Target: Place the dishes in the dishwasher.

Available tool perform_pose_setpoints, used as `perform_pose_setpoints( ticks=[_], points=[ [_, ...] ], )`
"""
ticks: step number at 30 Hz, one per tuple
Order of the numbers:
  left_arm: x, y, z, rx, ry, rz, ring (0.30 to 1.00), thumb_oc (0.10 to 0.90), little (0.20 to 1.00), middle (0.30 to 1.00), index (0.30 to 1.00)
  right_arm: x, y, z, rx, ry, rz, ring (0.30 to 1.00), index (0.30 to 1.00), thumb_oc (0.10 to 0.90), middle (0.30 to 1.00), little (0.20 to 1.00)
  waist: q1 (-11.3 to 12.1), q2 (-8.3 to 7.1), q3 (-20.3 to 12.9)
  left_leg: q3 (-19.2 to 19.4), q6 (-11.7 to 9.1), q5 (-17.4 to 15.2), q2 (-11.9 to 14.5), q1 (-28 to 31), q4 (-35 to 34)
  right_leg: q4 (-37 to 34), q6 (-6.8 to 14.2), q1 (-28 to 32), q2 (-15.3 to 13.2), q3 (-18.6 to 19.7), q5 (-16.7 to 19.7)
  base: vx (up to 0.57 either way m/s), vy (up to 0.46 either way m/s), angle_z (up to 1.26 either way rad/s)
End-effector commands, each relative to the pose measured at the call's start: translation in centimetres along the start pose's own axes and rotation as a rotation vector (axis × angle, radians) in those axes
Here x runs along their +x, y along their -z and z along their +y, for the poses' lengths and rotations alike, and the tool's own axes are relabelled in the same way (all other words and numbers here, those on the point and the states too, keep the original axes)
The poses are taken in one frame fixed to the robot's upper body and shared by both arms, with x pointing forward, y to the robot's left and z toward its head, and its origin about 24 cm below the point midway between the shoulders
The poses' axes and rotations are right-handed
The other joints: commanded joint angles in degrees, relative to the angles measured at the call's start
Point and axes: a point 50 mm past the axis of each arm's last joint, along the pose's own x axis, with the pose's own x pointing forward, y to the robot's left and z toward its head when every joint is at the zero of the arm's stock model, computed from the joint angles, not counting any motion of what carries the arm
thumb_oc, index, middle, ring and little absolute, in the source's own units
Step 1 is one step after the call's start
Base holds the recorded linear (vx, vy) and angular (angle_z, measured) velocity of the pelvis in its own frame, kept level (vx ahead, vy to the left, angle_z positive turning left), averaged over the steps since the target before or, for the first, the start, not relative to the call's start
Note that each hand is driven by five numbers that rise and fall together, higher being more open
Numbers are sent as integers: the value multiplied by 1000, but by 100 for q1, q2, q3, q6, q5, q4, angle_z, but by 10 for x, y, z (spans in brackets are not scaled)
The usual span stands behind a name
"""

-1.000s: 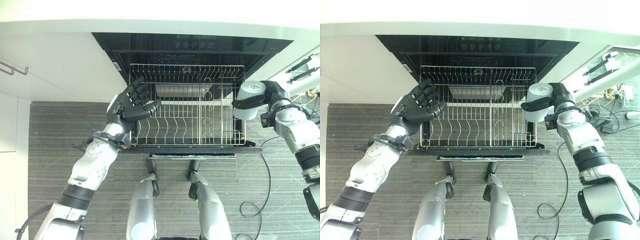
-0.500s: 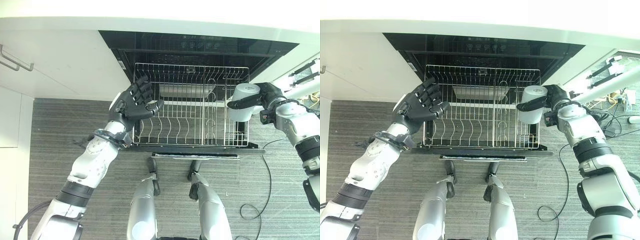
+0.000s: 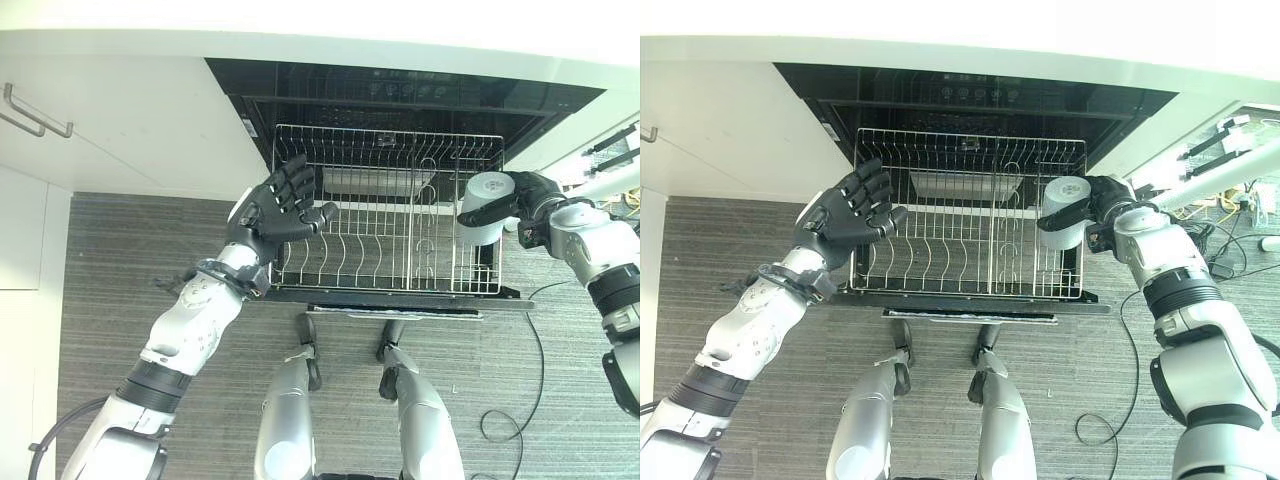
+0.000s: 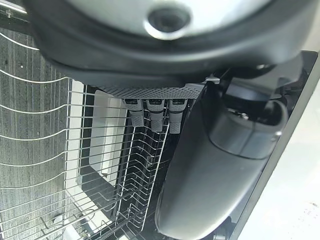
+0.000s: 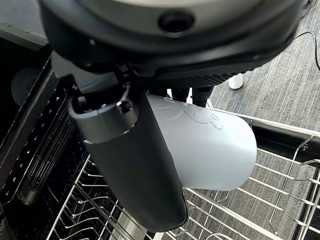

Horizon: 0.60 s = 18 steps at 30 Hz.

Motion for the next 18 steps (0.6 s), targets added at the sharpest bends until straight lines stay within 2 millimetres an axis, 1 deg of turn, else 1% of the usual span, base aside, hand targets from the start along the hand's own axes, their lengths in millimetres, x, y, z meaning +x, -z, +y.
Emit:
perform_pose_setpoints(
  ticks=[1,4,5,6,7,10,14,18],
  points=[
    [1,-47,-23,18,148,-233,900,800,900,900,900,-23,-73,-38,-113,146,-244,900,900,800,900,900,-24,61,-133,-518,-378,-953,-70,244,138,799,644,152,-271,-69,-1403,0,0,0],
    [-1,-46,-23,25,147,-240,900,800,900,900,900,-27,-80,-41,-142,165,-275,900,900,800,900,900,-33,63,-133,-508,-375,-952,-62,245,138,799,648,149,-270,-68,-1398,0,0,0],
    [-3,-45,-22,26,143,-240,900,800,900,900,900,-31,-87,-40,-147,165,-314,900,900,800,900,900,-52,70,-133,-497,-373,-956,-60,254,138,799,654,147,-273,-60,-1394,0,0,0],
    [-3,-45,-22,25,142,-241,900,800,900,900,900,-33,-89,-39,-151,167,-322,900,900,800,900,900,-57,70,-133,-495,-372,-958,-61,254,138,799,655,145,-272,-55,-1395,-17,36,-2],
    [-5,-45,-21,25,137,-245,900,800,900,900,900,-37,-96,-38,-163,173,-354,900,900,800,900,900,-77,72,-133,-484,-370,-965,-58,254,138,799,656,133,-267,-36,-1397,0,0,0],
    [-7,-44,-19,25,131,-248,900,800,900,900,900,-43,-100,-37,-183,176,-381,900,900,800,900,900,-102,73,-133,-474,-361,-974,-58,272,138,799,657,140,-262,-24,-1398,-4,11,-1],
    [-12,-43,-18,27,122,-257,900,800,900,900,900,-49,-98,-30,-201,136,-389,900,900,800,900,900,-148,64,-133,-455,-350,-984,-48,277,138,799,651,133,-251,3,-1403,1,3,-1],
    [-14,-44,-16,37,111,-264,900,800,900,900,900,-53,-93,-31,-274,121,-357,900,900,800,900,900,-198,14,-133,-429,-345,-993,-28,285,138,799,655,125,-234,28,-1404,1,3,-2]
  ],
)
